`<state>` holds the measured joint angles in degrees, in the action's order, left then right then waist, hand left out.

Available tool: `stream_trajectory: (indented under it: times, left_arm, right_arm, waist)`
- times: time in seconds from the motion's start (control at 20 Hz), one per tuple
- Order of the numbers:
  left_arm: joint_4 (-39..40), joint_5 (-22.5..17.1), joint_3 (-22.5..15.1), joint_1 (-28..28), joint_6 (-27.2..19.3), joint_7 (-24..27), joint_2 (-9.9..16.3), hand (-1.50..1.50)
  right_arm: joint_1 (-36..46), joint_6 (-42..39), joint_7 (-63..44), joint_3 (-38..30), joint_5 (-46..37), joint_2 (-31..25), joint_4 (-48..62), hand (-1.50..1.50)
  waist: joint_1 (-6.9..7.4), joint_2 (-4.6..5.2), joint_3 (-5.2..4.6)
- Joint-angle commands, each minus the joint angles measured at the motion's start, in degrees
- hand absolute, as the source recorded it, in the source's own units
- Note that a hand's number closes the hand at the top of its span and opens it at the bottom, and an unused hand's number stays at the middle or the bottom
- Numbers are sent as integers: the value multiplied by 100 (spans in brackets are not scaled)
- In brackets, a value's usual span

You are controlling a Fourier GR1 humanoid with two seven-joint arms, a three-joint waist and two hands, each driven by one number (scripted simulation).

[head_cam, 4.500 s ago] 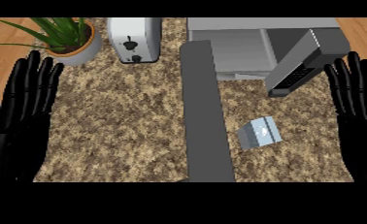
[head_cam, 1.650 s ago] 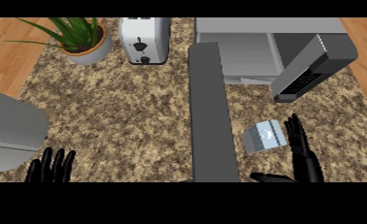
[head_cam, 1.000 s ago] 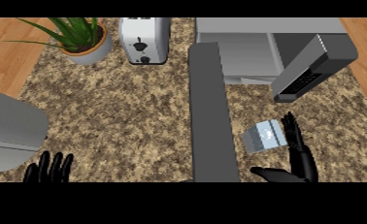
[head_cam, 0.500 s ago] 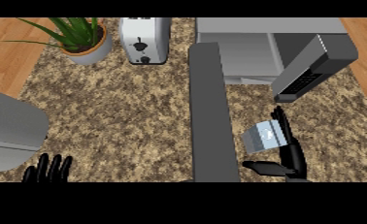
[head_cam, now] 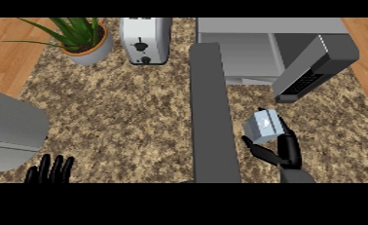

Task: Pick up the milk, place it into the microwave and close the microwave

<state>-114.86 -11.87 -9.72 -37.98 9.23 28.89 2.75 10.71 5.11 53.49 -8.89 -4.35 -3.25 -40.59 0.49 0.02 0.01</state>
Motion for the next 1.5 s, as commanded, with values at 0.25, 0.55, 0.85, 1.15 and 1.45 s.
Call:
stream_trajectory:
  times: [0.25, 0.55, 0.85, 1.15, 1.45]
  left_arm:
    - [349, -164, 228, -140, 262, 367, 170, -150]
    - [76, -122, 40, -418, 329, 392, 146, -150]
    - [69, -420, 246, 83, 354, -103, 285, -150]
    - [352, -246, 98, -29, 308, 208, 74, -150]
    - [24, -63, -90, -87, 116, 1, -14, -150]
  right_arm:
    - [646, 1070, 483, -267, -155, 132, 699, 150]
    - [1443, 584, 1132, -804, 227, -200, 1861, 150]
    - [1768, 188, 1531, -1133, 451, -440, 2311, 150]
    - [1792, 97, 1341, -1089, 455, -544, 2119, 150]
    - [1126, 2, 780, -705, 406, -480, 992, 150]
  waist:
    - [24, 5, 2]
    - [105, 30, 12]
    - [131, 63, 19]
    - [44, 18, 6]
    - [-64, -24, -4]
